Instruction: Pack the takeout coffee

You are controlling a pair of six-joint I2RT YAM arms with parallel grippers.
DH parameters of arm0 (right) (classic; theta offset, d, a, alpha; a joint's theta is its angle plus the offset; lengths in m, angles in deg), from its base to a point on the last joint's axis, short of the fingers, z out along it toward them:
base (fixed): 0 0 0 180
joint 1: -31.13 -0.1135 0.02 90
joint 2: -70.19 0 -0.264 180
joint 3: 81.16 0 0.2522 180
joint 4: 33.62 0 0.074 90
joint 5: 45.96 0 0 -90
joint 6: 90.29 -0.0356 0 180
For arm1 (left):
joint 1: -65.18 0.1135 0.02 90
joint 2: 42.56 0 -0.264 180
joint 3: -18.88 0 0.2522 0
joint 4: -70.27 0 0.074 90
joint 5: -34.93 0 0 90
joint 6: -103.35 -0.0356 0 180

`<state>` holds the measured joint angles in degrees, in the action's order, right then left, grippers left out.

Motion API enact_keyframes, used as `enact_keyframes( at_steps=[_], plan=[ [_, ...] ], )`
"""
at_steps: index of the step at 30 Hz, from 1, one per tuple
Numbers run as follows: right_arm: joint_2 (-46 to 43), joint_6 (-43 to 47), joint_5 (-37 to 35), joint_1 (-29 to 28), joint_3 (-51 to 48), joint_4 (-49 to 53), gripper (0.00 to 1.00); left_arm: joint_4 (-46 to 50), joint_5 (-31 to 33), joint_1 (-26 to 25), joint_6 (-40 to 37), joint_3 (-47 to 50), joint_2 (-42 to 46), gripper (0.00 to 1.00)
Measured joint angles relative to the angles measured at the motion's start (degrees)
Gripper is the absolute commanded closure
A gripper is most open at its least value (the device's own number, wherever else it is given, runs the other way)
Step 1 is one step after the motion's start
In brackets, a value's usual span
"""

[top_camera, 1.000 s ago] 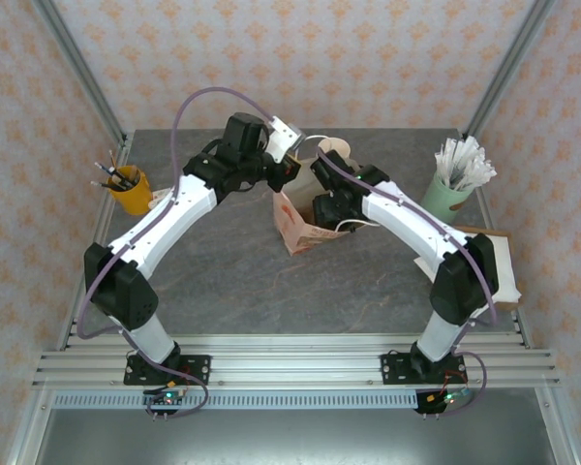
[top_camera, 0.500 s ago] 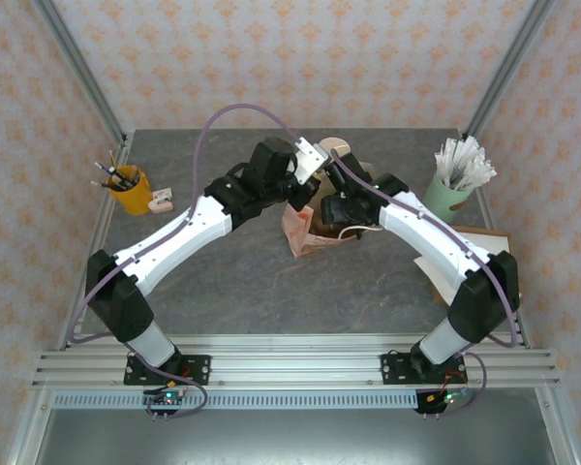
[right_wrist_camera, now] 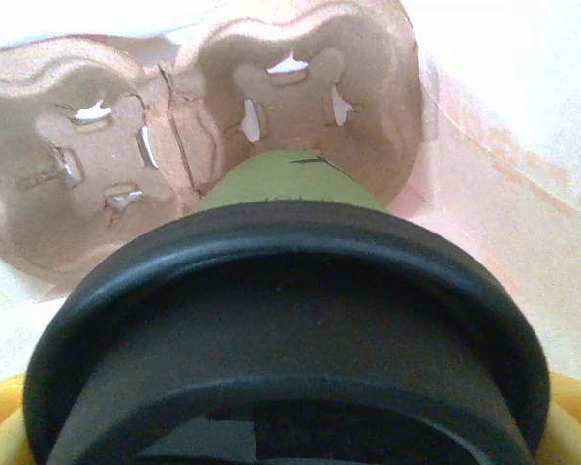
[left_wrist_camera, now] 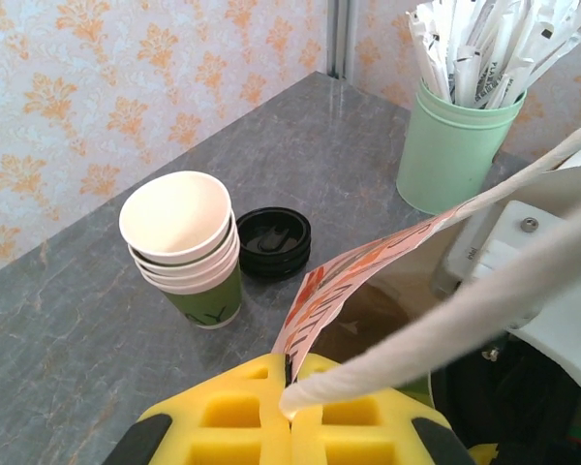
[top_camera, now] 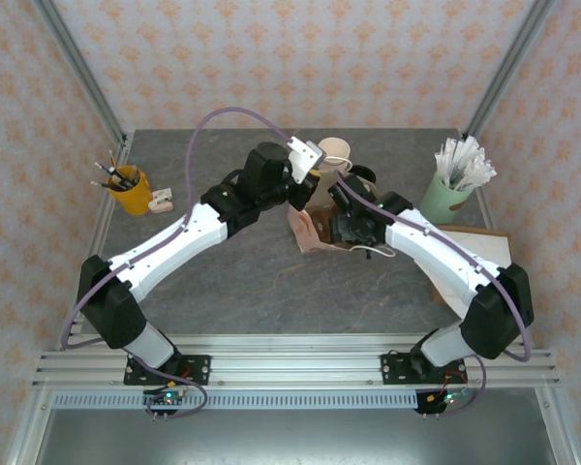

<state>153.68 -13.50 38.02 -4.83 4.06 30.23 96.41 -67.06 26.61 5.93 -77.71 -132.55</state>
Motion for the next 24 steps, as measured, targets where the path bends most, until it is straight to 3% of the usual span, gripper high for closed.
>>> enact_keyframes(
  at_steps=[12,24],
  plan=[
    [3.69,-4.98,-1.64,2.10,4.90,-1.31,0.67,2.38,-3.19,0.35,-6.69,0.00,0.33,1.00],
    [4.87,-1.75,-0.90,1.29,6.40,-0.17,0.68,2.34,-4.85,2.54,-3.50,0.00,0.39,1.00]
  ],
)
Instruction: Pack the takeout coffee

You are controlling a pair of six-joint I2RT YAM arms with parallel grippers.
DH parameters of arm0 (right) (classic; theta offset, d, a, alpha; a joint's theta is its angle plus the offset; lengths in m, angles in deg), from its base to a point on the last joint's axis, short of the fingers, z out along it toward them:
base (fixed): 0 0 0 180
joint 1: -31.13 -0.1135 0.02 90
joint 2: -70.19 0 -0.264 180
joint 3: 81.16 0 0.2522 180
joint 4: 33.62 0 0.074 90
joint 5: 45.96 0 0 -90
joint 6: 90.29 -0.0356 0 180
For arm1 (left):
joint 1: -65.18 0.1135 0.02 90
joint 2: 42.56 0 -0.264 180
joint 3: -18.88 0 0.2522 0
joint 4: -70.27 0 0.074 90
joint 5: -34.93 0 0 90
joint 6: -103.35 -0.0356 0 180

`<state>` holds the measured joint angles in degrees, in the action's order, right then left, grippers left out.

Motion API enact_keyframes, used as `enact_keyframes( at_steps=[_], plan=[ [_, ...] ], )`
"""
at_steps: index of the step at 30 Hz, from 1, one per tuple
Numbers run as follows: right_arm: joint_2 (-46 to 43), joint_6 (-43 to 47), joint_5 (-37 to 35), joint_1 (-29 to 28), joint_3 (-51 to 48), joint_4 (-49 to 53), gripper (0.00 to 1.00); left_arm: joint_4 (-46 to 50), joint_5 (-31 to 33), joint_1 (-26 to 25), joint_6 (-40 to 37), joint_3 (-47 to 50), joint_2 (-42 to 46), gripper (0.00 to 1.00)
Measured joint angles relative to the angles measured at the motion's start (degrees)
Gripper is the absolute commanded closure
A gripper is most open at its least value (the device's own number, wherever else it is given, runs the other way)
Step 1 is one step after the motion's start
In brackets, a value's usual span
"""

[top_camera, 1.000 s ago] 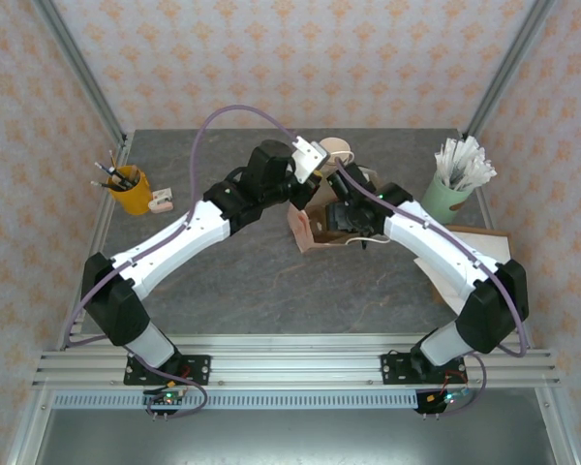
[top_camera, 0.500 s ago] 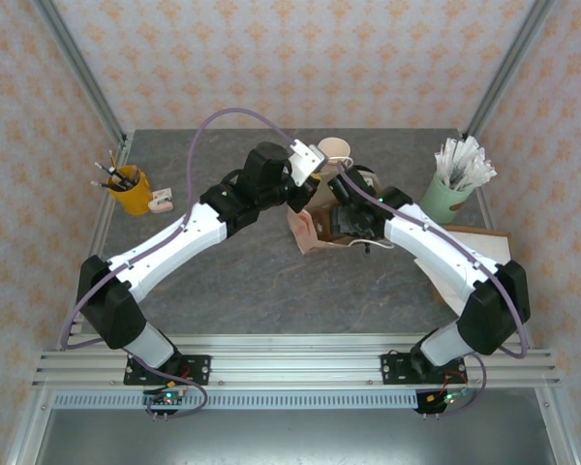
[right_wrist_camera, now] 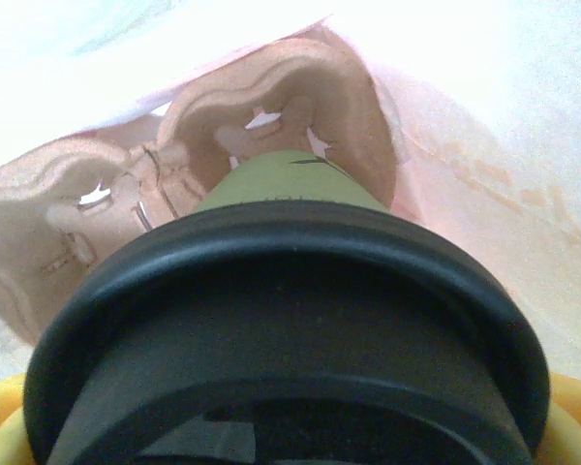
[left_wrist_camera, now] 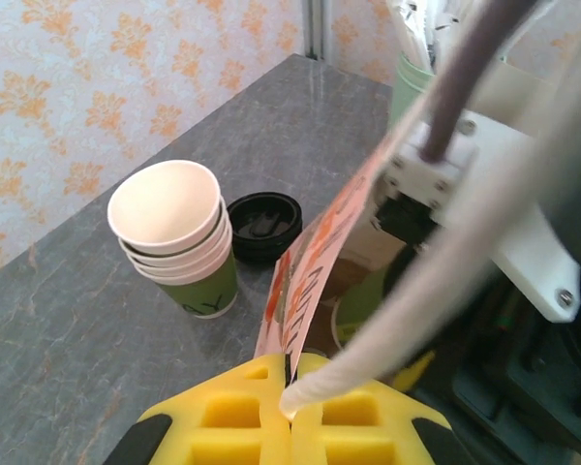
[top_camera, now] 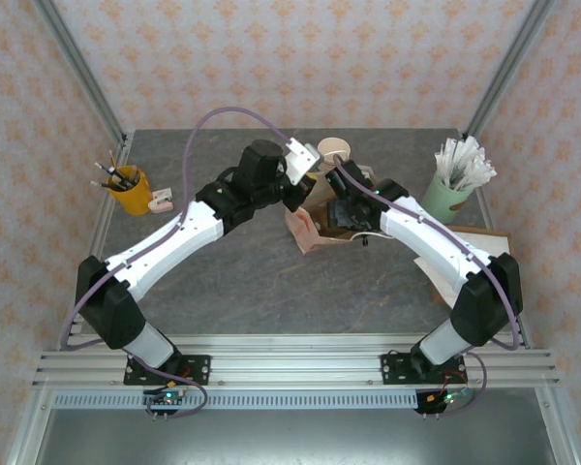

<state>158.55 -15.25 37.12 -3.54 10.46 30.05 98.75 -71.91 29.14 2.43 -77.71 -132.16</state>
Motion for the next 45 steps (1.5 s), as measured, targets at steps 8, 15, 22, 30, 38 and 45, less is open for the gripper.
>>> enact_keyframes(
  at_steps=[8,15,22,30,38,45],
  plan=[
    [0.00,1.49,0.11,-0.22,-0.87,0.04,0.68,-0.24,0.66,1.79,5.16,-2.49,-2.10,1.00],
    [-0.02,6.54,0.76,0.48,-0.87,-2.23,0.68,0.96,1.01,2.08,10.01,-5.35,-4.46,1.00],
    [-0.35,8.39,1.33,1.77,-0.87,-5.40,0.69,1.49,0.68,2.05,10.29,-6.10,-5.16,1.00],
    [-2.73,6.78,2.14,2.49,-0.90,-6.29,0.69,6.56,0.22,-0.92,2.51,-8.55,-5.49,1.00],
    [-2.14,4.87,5.90,4.96,0.04,-2.75,0.69,6.95,3.76,-4.98,-0.15,-8.87,-6.51,1.00],
    [-0.57,4.44,9.86,5.57,4.50,4.46,0.70,6.29,3.19,-4.02,3.91,-9.01,-6.56,1.00]
  ],
)
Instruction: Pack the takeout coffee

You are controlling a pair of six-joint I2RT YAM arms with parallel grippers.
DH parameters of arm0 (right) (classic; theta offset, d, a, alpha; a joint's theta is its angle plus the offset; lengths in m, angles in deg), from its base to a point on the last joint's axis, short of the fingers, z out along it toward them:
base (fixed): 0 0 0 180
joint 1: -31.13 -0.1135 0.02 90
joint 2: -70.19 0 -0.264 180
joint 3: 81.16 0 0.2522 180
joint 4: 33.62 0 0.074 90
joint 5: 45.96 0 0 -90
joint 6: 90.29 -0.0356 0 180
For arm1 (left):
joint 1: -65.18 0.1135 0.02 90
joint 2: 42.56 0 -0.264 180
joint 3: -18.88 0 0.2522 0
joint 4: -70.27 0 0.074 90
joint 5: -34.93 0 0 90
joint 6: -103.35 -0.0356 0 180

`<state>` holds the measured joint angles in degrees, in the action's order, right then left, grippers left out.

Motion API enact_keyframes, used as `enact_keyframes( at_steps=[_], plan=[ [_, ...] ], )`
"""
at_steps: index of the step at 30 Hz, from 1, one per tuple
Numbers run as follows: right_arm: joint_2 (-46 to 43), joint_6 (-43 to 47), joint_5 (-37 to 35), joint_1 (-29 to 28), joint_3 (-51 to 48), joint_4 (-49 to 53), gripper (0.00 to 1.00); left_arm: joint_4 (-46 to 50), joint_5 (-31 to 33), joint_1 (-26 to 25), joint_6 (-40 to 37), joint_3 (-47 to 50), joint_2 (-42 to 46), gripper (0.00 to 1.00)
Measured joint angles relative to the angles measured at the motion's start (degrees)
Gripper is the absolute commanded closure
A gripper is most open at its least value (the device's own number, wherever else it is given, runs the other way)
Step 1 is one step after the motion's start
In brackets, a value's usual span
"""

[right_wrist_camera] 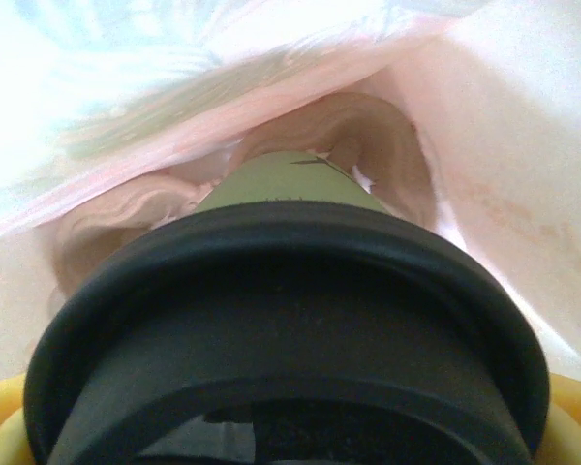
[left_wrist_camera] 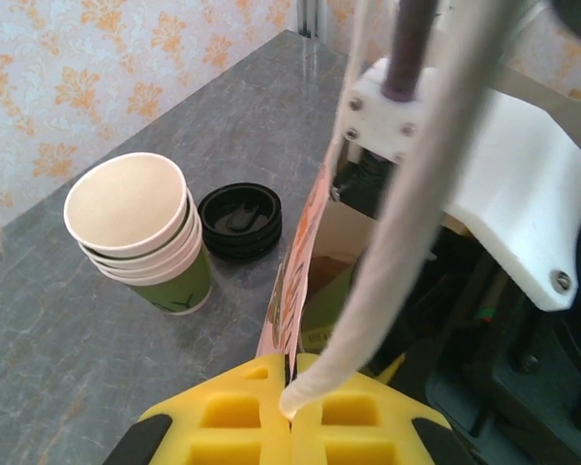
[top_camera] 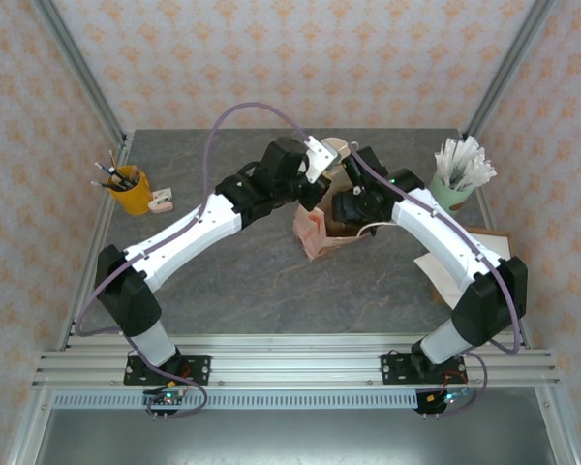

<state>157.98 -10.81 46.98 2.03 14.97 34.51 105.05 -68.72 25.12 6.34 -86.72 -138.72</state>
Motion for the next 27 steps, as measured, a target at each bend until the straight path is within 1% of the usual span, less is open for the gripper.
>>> enact_keyframes(
  at_steps=[5,10,13,15,18,21,24,27],
  plan=[
    [-0.96,0.26,2.19,-1.16,-0.46,6.23,0.69,1.86,-3.15,2.34,3.10,0.39,1.22,1.00],
    [-2.97,0.26,4.48,-3.63,-0.42,12.26,0.69,6.82,-8.61,5.20,4.61,0.48,4.24,1.00],
    [-4.31,0.20,5.33,-5.64,-0.02,15.13,0.69,9.97,-10.91,5.60,4.44,0.74,6.14,1.00],
    [-5.70,0.20,5.53,-6.49,-0.46,15.89,0.69,10.40,-11.67,5.27,3.30,2.97,8.39,1.00],
    [-8.33,0.04,4.83,-6.97,-3.50,14.62,0.69,8.94,-11.13,2.78,0.31,9.40,12.11,1.00],
    [-7.87,-0.24,3.06,-6.84,-5.31,11.78,0.69,6.03,-9.66,0.17,-0.76,12.72,11.43,1.00],
    [-5.20,-0.09,1.18,-6.86,-5.60,7.65,0.69,0.31,-6.40,0.13,1.01,13.16,9.42,1.00],
    [-3.58,0.74,-0.94,-6.86,-6.27,4.13,0.70,-5.33,-3.65,1.88,3.65,13.07,7.72,1.00]
  ],
)
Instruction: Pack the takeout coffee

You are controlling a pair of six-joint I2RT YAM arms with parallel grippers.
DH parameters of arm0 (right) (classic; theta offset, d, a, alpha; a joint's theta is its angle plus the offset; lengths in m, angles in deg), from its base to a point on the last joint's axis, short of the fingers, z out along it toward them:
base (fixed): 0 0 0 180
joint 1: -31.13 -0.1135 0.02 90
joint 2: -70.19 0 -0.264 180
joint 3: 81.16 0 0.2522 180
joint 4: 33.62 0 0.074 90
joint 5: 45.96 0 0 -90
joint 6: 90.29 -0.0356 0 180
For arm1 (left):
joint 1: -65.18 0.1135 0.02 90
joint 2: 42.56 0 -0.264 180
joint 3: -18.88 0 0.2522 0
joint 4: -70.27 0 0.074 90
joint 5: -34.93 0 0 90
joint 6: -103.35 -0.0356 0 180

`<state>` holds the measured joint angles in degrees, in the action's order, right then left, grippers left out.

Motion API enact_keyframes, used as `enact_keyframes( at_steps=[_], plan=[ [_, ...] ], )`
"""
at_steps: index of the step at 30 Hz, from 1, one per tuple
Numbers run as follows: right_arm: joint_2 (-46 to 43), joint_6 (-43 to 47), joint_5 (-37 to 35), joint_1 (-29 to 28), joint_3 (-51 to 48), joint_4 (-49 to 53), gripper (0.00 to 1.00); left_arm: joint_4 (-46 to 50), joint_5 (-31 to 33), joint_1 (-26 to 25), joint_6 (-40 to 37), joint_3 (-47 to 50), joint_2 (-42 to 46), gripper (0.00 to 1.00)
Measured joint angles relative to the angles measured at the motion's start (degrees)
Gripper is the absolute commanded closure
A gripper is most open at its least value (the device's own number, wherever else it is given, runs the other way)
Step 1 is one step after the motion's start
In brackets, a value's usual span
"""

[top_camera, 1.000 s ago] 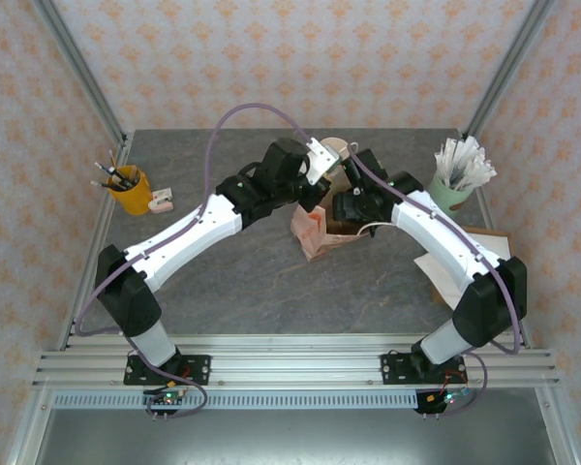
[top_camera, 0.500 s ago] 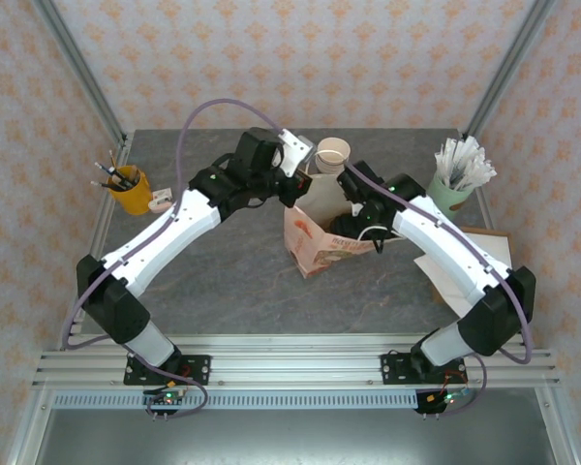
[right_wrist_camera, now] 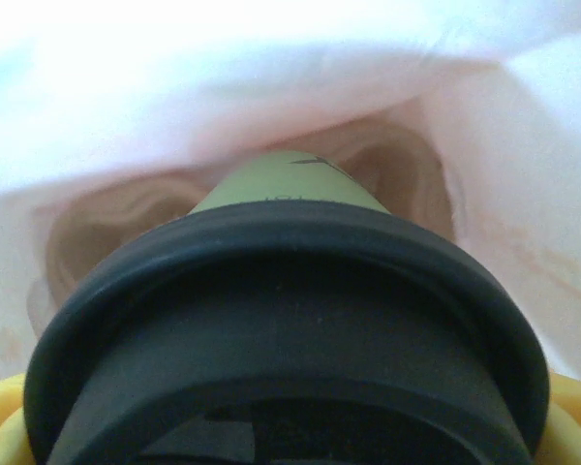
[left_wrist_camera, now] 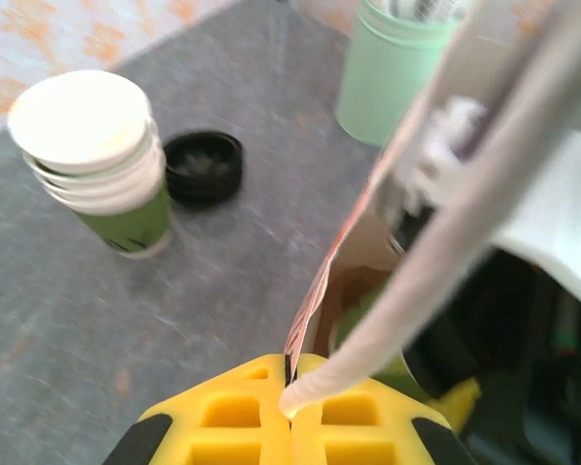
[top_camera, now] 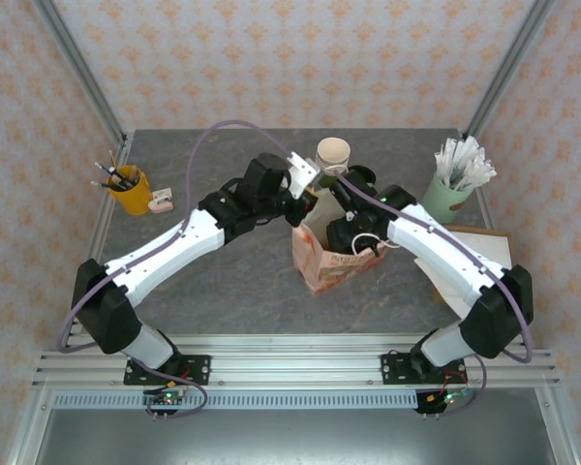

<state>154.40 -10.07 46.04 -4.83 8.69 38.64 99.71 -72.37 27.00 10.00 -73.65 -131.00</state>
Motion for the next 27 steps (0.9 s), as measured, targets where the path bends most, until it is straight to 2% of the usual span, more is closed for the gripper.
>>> enact_keyframes(
  at_steps=[3,8,16,21,27],
  plan=[
    [1.77,1.09,-1.66,0.13,2.01,-1.92,0.69,-2.47,0.61,3.23,-0.17,-2.45,-2.64,1.00],
    [5.49,1.40,-3.21,0.17,7.02,-7.87,0.70,-3.52,0.61,6.36,-7.61,-10.84,-7.39,1.00],
    [10.14,-2.19,-9.25,2.08,5.46,-16.00,0.70,-6.14,0.68,4.00,-11.23,-9.86,-7.61,1.00],
    [11.52,-3.13,-9.60,5.64,3.93,-20.90,0.70,-7.78,2.56,2.45,-11.74,-5.77,-7.61,1.00],
    [12.74,-3.10,-8.74,6.40,3.85,-24.41,0.70,-8.90,4.79,2.10,-10.49,-5.38,-7.61,1.00]
  ],
)
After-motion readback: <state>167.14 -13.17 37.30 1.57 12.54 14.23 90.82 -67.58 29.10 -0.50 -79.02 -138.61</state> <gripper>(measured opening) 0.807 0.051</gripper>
